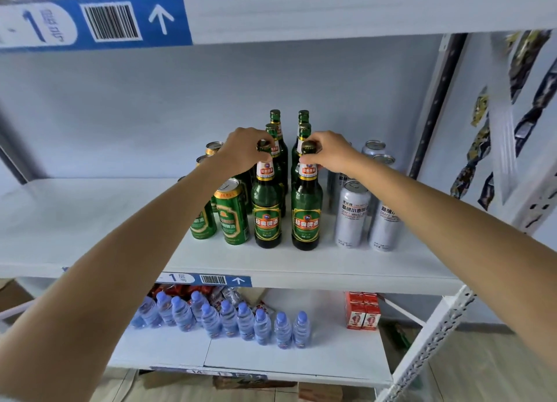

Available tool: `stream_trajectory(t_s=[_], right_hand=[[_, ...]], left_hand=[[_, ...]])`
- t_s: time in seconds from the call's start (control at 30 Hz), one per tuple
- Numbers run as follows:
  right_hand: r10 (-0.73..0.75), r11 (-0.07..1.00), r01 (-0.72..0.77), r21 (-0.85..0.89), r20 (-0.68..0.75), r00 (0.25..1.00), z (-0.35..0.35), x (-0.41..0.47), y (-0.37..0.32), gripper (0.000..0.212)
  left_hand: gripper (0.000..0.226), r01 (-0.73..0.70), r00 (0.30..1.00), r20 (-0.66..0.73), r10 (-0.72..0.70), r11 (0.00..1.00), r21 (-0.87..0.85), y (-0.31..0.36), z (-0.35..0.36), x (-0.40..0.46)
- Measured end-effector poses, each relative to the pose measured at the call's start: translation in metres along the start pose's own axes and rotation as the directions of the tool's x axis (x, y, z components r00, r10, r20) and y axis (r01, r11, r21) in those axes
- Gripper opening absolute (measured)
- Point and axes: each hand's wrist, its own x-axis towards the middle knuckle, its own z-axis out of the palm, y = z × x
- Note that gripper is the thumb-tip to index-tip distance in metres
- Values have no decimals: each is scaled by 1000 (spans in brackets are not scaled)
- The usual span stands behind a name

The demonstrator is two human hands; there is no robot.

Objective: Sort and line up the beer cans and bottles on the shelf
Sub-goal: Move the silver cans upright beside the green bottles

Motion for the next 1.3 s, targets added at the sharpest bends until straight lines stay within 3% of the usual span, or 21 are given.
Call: stream_trajectory(t_s=[0.1, 0.2, 0.3, 0.37, 0.43, 0.57, 0.67, 0.8, 1.3], right_hand=[[7, 999, -7, 38, 3, 1000, 1, -3, 1, 47], [13, 996, -12, 89, -8, 1000, -8, -12, 3, 57], [58, 995, -52, 80, -78, 995, -31, -24, 21, 56], [84, 996, -84, 1, -137, 987, -48, -36, 41, 51], [123, 983, -143, -111, -174, 977, -61, -47, 65, 47], [292, 918, -291, -270, -37, 956, -69, -66, 109, 64], [346, 916, -325, -234, 58, 936, -65, -80, 128, 74], [313, 936, -313, -160, -25, 949, -60, -84, 142, 73], [299, 944, -297, -143, -5, 954, -63, -79, 147, 68]], left_hand=[[43, 5, 999, 47, -6, 1000, 21, 2, -3, 2], [64, 8, 995, 98, -8, 1000, 9, 8, -7, 1], [62, -89, 996, -17, 90, 995, 35, 33, -14, 2], [55, -194, 979, -52, 198, 978, 77, 58, -12, 2], [50, -298, 954, -4, 299, 952, 76, 84, -3, 1], [41, -420, 902, 164, 400, 900, 114, 123, 33, 4], [40, -398, 891, 292, 348, 907, 135, 137, 65, 11], [42, -355, 884, 365, 292, 927, 120, 139, 93, 21], [44, -265, 928, 286, 238, 962, 62, 132, 121, 29]])
